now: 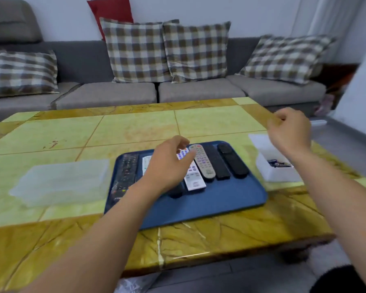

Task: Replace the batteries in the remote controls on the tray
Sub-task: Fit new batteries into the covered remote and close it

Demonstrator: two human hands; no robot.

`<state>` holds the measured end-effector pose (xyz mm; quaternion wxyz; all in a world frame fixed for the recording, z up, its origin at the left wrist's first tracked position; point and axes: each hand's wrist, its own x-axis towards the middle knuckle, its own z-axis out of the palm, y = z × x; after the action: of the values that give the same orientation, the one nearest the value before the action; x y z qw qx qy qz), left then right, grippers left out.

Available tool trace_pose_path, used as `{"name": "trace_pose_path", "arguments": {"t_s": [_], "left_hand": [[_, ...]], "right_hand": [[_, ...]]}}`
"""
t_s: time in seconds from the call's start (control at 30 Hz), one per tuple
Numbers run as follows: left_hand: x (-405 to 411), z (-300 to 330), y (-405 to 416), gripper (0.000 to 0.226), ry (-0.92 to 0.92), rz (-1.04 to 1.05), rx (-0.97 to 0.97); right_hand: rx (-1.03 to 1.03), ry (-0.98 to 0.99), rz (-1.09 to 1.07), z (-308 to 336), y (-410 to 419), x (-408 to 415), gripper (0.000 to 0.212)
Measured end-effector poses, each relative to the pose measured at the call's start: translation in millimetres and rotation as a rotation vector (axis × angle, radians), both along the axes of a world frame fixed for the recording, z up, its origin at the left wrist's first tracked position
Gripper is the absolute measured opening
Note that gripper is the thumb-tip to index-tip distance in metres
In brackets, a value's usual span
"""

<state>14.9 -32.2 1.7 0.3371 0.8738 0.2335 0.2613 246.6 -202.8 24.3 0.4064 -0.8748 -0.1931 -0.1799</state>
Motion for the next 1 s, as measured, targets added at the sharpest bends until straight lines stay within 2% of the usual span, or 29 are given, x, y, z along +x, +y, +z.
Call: {"name": "trace_pose_path", "arguments": {"t_s": [0.1, 0.17, 0.27, 0.33, 0.43, 0.53, 0.63, 0.73, 0.8, 0.87, 0.93, 1.0], "left_hand": [[31, -7, -26, 0.031, 0.014, -0.157, -0.081], [43, -8, -40, 0.037, 0.031, -0.229, -0.101], [60, -13, -55, 0.049, 0.039, -0.3, -0.152], [69, -17, -64, 0.062, 0.037, -0.332, -0.202], [76, -21, -72, 0.093, 0.052, -0.315, -0.27], [83, -29, -75, 0.119, 0.066, -0.283, -0.354], [88, -36, -75, 0.127, 0.072, -0.301, -0.362], [91, -38, -79, 0.112, 0.076, -0.378, -0.285], [94, -41, -83, 0.081, 0.069, -0.409, -0.164], [96, -43, -88, 0.053, 0.1, -0.43, 0.0], [97, -44, -95, 0.047, 0.156, -0.44, 0.195], [97, -40, -101, 0.045, 0.183, -0.416, 0.333]], "right_hand": [[-0.059, 0.288, -0.178, -14, -56, 44, 0.041], [-0.029, 0.531, -0.095, -30, -68, 60, 0.047], [0.18, 0.796, 0.186, -52, -62, 75, 0.016], [0.252, 0.824, 0.272, -58, -55, 74, 0.017], [0.366, 0.894, 0.402, -60, -46, 64, 0.031], [0.403, 0.865, 0.447, -68, -40, 66, 0.041], [0.592, 0.924, 0.434, -64, -43, 56, 0.039], [0.729, 1.002, 0.479, -60, -55, 49, 0.042], [0.677, 0.974, 0.503, -60, -61, 48, 0.048], [0.444, 0.841, 0.518, -58, -63, 42, 0.039], [0.058, 0.555, 0.538, -59, -68, 37, 0.021], [-0.222, 0.326, 0.602, -64, -73, 35, 0.035]]}}
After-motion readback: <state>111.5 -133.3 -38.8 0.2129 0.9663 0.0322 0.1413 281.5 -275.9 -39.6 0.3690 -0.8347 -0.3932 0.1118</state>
